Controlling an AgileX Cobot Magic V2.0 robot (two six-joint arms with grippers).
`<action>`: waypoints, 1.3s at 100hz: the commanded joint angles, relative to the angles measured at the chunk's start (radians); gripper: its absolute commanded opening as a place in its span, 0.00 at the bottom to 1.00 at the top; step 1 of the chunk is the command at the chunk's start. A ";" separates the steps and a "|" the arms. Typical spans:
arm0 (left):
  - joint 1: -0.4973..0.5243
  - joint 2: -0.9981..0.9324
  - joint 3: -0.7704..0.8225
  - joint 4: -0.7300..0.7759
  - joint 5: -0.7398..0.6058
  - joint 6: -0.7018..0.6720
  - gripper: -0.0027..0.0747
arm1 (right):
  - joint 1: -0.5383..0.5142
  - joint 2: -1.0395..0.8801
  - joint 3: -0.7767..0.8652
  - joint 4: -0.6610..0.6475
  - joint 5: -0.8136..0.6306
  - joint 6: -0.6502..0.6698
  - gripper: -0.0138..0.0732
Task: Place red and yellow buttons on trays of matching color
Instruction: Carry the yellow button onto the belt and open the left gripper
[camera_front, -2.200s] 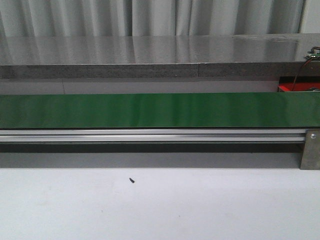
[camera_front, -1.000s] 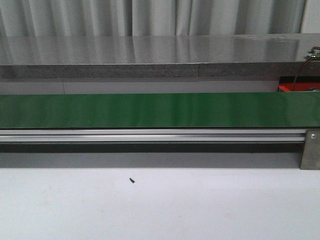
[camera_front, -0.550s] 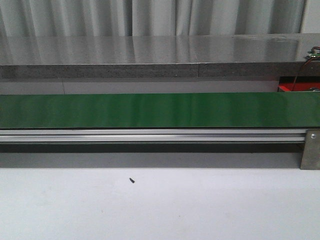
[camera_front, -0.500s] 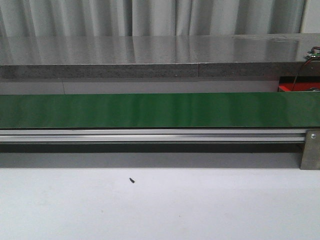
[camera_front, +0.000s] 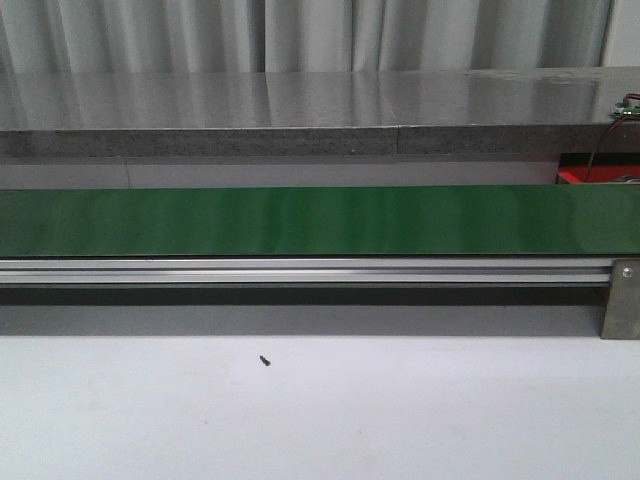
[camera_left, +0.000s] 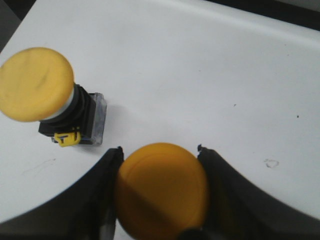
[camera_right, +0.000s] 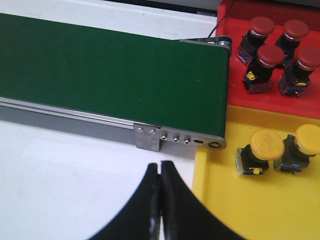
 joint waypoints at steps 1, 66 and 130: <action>0.002 -0.092 -0.033 0.000 -0.048 -0.012 0.13 | 0.001 -0.002 -0.024 0.027 -0.051 -0.006 0.05; -0.060 -0.505 0.087 -0.029 0.166 -0.012 0.10 | 0.001 -0.002 -0.024 0.027 -0.051 -0.006 0.05; -0.243 -0.684 0.494 -0.041 -0.039 -0.012 0.10 | 0.001 -0.002 -0.024 0.027 -0.051 -0.006 0.05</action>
